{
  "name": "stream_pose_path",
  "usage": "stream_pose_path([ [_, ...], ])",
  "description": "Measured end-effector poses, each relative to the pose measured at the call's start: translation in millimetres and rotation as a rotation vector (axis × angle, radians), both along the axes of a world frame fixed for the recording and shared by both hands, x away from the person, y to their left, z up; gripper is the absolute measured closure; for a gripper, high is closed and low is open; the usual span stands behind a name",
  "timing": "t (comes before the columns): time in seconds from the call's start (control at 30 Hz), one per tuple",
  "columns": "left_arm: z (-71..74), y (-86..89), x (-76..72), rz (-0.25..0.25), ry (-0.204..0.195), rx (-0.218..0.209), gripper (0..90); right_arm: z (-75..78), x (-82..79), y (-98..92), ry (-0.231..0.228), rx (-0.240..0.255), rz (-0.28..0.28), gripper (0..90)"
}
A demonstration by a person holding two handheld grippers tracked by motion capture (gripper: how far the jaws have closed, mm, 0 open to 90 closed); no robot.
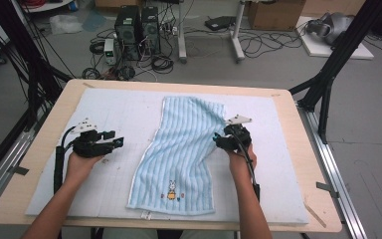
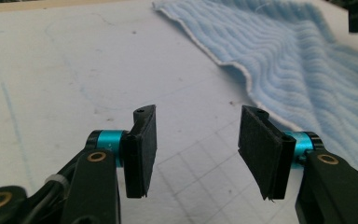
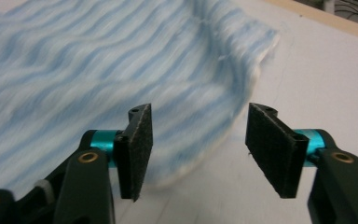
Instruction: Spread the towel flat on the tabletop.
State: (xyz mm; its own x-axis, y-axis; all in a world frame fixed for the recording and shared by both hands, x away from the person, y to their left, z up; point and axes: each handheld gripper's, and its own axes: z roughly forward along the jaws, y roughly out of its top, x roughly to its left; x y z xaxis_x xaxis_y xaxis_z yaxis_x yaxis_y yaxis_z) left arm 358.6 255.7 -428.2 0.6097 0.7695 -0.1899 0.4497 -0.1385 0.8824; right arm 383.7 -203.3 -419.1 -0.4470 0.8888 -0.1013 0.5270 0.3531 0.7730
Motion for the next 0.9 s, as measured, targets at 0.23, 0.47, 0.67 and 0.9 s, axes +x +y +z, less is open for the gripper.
stream_pose_path([
  [0.23,2.7,-16.2,11.3,-0.039,-0.016,-0.058,40.9,-7.0,-38.2,-10.2,-0.025,0.080,0.072,29.3],
  [0.47,3.3,-48.7,31.5,-0.067,0.014,-0.043,36.5,-10.1,-47.2,-16.1,-0.036,0.092,0.086,25.0],
  [0.67,2.0,-76.0,57.7,-0.072,0.065,-0.014,36.8,-12.0,-46.3,-18.5,-0.040,0.100,0.089,25.2],
  [0.9,-9.8,-118.9,81.4,-0.110,0.104,0.129,36.7,-17.1,-46.3,-20.9,-0.021,0.097,0.077,25.6],
])
